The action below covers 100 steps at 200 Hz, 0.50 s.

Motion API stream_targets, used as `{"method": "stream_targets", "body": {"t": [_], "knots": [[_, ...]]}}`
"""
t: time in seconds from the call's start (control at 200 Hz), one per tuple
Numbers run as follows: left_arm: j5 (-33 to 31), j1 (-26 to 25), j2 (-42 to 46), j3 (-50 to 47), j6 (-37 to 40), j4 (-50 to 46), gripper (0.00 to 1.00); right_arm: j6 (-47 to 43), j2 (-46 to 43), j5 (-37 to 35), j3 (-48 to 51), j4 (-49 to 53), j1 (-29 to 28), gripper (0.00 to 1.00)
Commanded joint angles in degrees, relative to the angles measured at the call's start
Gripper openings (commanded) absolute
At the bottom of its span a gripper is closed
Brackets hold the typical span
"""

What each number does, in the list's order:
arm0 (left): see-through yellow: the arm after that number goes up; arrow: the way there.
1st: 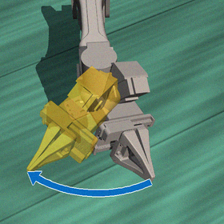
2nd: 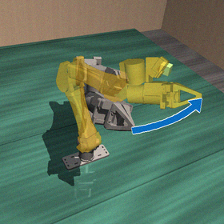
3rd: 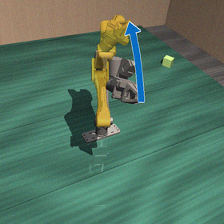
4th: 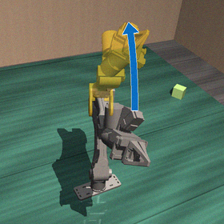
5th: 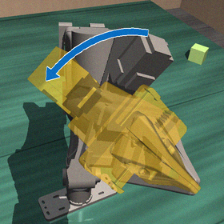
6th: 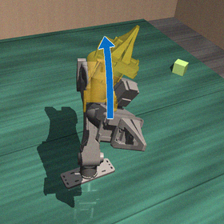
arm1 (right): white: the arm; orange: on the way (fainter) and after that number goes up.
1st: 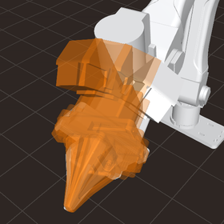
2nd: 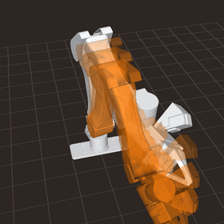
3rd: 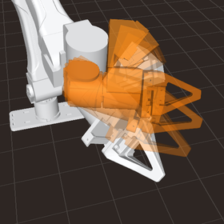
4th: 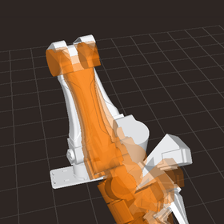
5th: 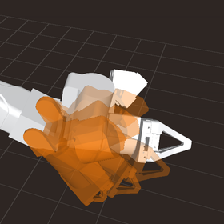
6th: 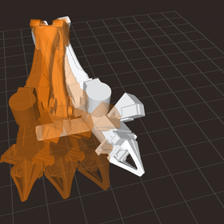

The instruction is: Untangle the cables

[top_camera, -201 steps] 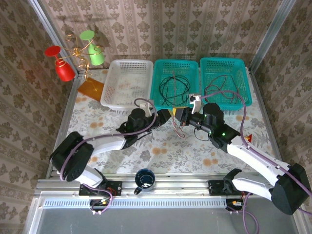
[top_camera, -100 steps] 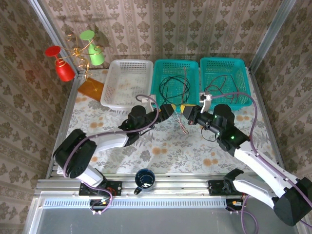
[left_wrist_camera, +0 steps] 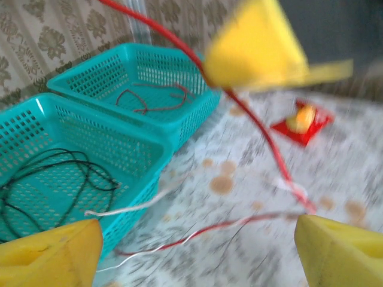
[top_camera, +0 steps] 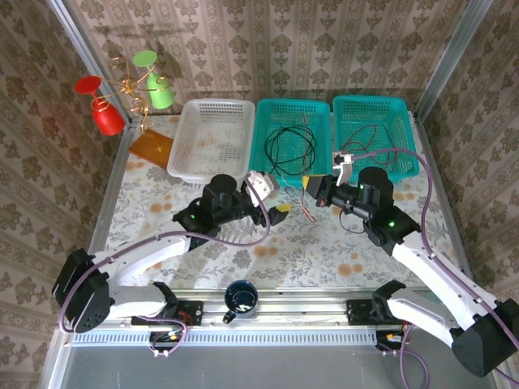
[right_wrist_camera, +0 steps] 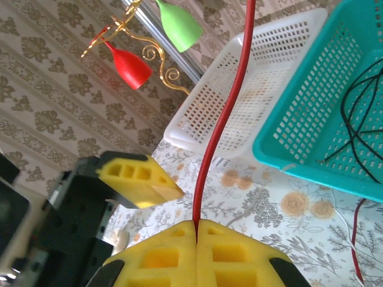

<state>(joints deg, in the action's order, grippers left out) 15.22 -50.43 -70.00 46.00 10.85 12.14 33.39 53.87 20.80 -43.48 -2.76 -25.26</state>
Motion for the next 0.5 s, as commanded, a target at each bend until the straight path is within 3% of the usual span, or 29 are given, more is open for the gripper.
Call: {"method": "stream_targets", "body": {"t": [0.0, 0.205, 0.495], "knots": [[1.17, -0.01, 0.64, 2.17, 25.3, -11.24, 0.85, -0.6, -0.12, 2.88, -2.43, 2.54, 0.29, 0.0], [-1.9, -0.02, 0.56, 2.08, 34.9, -11.15, 0.86, -1.04, -0.5, 4.22, -3.36, 4.41, 0.29, 0.0], [2.11, 0.71, -2.64, 2.96, 35.91, -4.76, 0.8, -0.43, -0.57, 6.26, -3.49, 4.23, 0.29, 0.0]]}}
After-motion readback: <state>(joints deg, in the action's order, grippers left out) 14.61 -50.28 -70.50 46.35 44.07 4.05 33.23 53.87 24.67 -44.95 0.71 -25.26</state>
